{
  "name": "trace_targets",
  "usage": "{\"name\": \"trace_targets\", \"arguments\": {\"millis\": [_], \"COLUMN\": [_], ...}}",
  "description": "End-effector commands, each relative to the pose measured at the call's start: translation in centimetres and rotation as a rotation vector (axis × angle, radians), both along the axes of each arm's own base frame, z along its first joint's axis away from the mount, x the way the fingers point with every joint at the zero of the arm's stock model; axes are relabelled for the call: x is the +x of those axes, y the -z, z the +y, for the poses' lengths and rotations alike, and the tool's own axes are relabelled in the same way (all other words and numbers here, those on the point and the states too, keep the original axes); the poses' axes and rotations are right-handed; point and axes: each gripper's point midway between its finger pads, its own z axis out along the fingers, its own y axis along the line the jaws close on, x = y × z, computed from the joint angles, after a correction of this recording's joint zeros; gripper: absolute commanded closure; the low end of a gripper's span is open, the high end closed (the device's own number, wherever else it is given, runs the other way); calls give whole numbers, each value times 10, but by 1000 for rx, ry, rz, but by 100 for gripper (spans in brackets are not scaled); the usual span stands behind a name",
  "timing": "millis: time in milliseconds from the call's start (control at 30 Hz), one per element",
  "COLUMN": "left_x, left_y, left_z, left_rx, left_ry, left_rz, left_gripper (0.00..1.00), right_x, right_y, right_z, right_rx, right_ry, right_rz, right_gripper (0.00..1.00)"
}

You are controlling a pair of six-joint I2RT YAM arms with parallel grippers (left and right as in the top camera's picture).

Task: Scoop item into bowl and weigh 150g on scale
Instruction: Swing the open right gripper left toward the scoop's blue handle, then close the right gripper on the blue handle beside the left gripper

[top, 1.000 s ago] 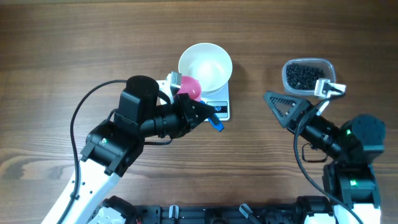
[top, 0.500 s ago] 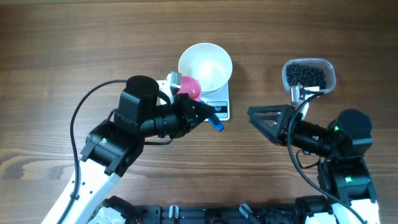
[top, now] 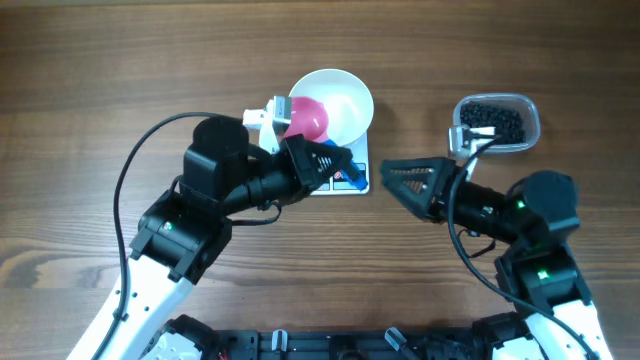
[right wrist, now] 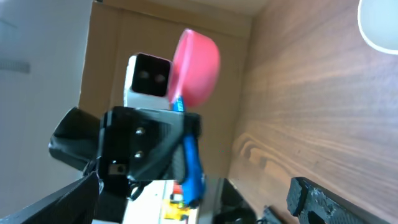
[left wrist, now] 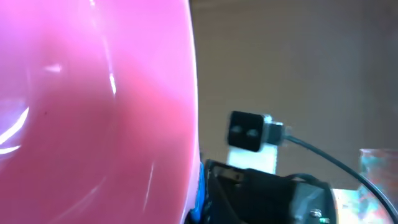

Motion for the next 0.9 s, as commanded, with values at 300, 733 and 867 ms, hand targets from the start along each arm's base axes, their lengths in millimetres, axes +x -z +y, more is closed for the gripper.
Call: {"name": "trace_targets", "arguments": {"millis": [300,733,867], "left_x": [27,9,5], "left_y": [-39,-58,-58], "left_z": [-1,-25,-29], "left_rx": [-115,-164,-164], "left_ry": [-153,-89,-79], "left_rz": [-112,-175,-174], "left_gripper": [96,96,96], "right_x": [-4,-2,-2], "right_y": [-36,-60,-62], "right_z": [9,6,6], "right_rx": [155,224,232], "right_ry": [-39,-15,-16], "right_rz": [73,22,17], "right_gripper": [18,37,40]}}
